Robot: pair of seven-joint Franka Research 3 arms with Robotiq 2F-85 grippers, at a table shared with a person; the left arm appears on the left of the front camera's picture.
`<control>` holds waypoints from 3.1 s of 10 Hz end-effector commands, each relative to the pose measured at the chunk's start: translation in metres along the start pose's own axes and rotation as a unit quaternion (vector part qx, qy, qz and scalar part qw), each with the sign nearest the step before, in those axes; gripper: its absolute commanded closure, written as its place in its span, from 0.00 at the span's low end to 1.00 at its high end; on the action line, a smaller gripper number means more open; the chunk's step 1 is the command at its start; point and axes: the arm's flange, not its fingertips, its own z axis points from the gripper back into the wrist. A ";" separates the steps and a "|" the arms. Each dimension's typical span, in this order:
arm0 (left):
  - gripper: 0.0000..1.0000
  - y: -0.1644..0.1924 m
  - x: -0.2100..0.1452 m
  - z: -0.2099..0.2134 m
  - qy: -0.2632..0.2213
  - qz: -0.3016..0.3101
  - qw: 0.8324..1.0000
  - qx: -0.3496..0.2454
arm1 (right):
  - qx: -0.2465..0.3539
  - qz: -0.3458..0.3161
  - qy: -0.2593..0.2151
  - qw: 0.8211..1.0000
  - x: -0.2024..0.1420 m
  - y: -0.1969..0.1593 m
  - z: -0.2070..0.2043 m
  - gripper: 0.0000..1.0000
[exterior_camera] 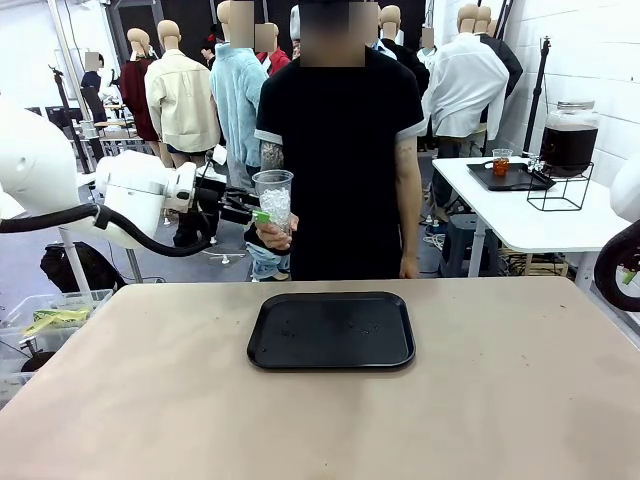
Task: Pour the drink into the iced cup.
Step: Open the gripper to release the iced cup you were holding.
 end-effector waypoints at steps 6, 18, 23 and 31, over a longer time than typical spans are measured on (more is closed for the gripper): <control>0.00 -0.134 0.007 0.141 0.203 0.119 0.896 0.377 | -0.002 0.002 -0.006 1.000 0.001 0.000 -0.001 0.00; 0.00 -0.176 -0.077 0.186 0.279 0.179 0.821 0.465 | -0.002 0.002 -0.006 1.000 0.001 0.000 -0.001 0.00; 0.00 -0.176 -0.077 0.186 0.279 0.179 0.821 0.465 | -0.002 0.002 -0.006 1.000 0.001 0.000 -0.001 0.00; 0.00 -0.176 -0.077 0.186 0.279 0.179 0.821 0.465 | -0.002 0.002 -0.006 1.000 0.001 0.000 -0.001 0.00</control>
